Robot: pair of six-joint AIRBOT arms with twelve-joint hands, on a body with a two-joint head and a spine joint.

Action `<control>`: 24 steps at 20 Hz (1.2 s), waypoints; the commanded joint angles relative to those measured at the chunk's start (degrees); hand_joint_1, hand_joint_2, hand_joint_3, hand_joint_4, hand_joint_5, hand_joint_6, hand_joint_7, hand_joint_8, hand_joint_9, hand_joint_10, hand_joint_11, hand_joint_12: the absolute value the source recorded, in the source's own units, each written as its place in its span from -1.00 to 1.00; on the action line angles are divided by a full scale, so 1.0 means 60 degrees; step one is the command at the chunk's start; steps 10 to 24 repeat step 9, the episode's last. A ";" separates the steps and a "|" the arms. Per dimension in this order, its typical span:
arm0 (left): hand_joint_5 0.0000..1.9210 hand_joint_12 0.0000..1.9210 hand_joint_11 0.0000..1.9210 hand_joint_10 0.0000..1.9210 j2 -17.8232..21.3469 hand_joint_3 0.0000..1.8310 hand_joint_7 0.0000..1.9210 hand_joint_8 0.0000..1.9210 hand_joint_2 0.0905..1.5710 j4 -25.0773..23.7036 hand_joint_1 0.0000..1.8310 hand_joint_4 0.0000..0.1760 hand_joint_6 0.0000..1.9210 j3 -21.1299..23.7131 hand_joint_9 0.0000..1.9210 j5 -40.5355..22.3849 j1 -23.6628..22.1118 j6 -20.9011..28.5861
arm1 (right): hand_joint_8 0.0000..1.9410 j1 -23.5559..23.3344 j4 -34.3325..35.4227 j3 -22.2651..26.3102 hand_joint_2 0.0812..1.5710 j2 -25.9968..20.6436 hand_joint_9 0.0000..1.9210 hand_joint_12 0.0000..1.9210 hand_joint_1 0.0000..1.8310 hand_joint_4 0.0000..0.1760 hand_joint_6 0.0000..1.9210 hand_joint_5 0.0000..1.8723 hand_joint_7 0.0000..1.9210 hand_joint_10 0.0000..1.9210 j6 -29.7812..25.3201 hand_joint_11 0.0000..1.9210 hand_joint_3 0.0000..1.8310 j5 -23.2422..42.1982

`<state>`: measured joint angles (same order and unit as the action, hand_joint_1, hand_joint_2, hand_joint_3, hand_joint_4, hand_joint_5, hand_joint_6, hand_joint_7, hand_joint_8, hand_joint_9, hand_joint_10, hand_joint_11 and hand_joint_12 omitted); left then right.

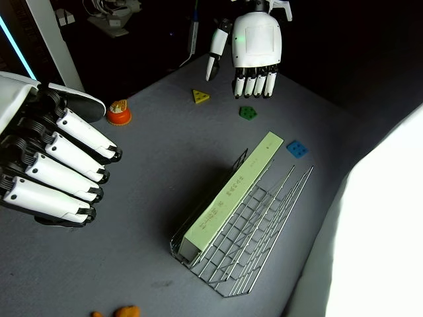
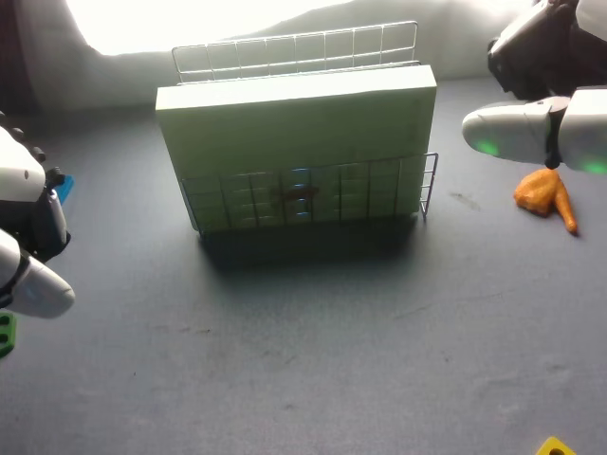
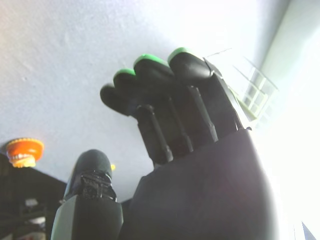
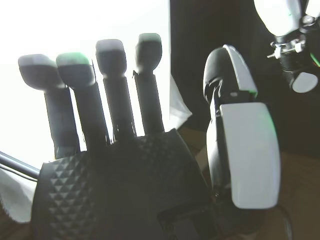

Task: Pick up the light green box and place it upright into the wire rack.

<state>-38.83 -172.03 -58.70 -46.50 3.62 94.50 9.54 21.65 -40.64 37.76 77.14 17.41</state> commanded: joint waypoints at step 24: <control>0.13 1.00 -0.05 1.00 -0.0073 -1.00 0.21 1.00 0.61 -0.0092 -0.95 -1.00 1.00 -0.0204 0.11 0.0602 -0.0195 -0.0049 | 0.99 -0.0354 -0.0107 0.0042 0.54 -0.0042 0.46 1.00 -0.82 -1.00 0.99 0.31 0.41 1.00 -0.0102 0.55 -1.00 0.0890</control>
